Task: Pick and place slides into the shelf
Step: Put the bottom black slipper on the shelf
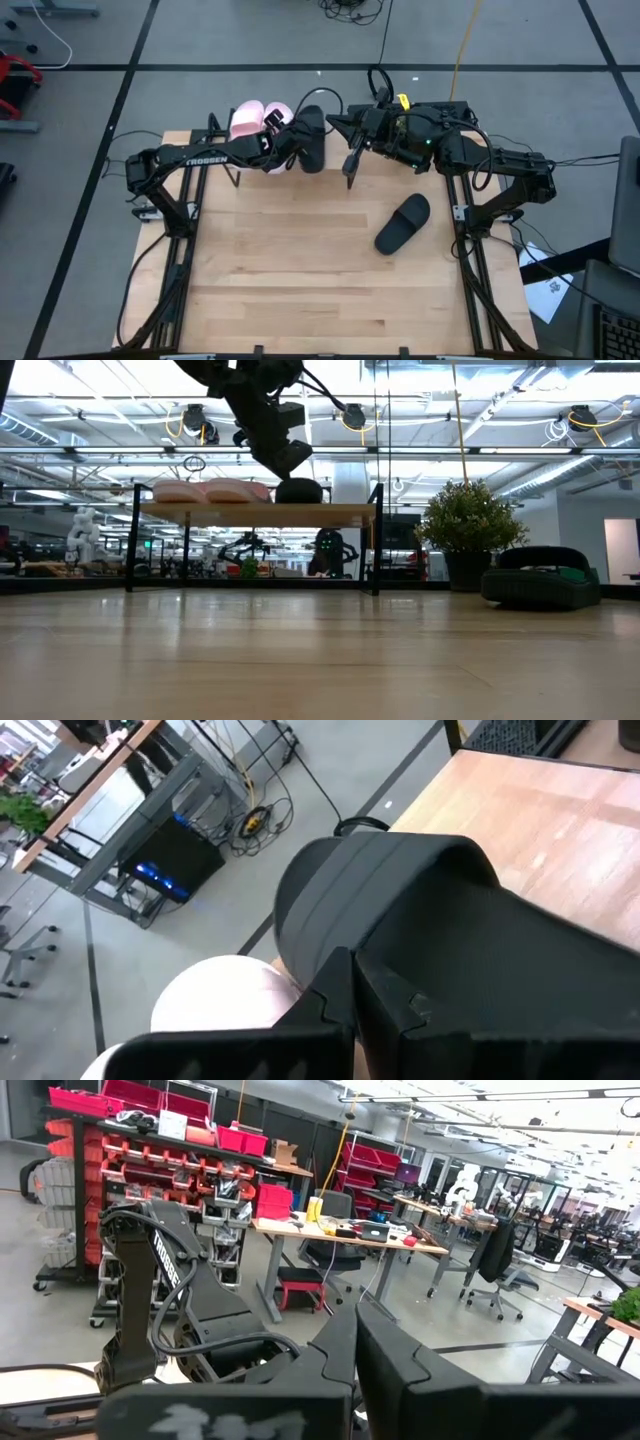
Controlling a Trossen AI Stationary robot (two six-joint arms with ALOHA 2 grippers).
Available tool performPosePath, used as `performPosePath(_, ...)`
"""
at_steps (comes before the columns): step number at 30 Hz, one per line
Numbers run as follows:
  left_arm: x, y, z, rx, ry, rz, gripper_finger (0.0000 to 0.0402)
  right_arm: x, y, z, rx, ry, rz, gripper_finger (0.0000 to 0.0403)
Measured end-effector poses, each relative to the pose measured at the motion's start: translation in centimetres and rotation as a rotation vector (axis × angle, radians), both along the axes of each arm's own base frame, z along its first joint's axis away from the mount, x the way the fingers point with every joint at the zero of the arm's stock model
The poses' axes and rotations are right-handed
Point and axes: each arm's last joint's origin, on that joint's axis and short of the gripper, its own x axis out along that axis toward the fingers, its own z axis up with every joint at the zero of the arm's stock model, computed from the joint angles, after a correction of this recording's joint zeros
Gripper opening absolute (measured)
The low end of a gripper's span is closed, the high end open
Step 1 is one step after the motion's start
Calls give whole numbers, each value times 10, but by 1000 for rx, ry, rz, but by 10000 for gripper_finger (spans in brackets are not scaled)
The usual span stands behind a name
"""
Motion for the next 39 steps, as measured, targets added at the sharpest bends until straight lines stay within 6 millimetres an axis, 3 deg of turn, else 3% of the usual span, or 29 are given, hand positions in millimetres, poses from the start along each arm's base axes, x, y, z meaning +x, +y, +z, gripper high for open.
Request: performPosePath(39,0,0,1,67,131,-84,0,0,0,0,0,1,0,0)
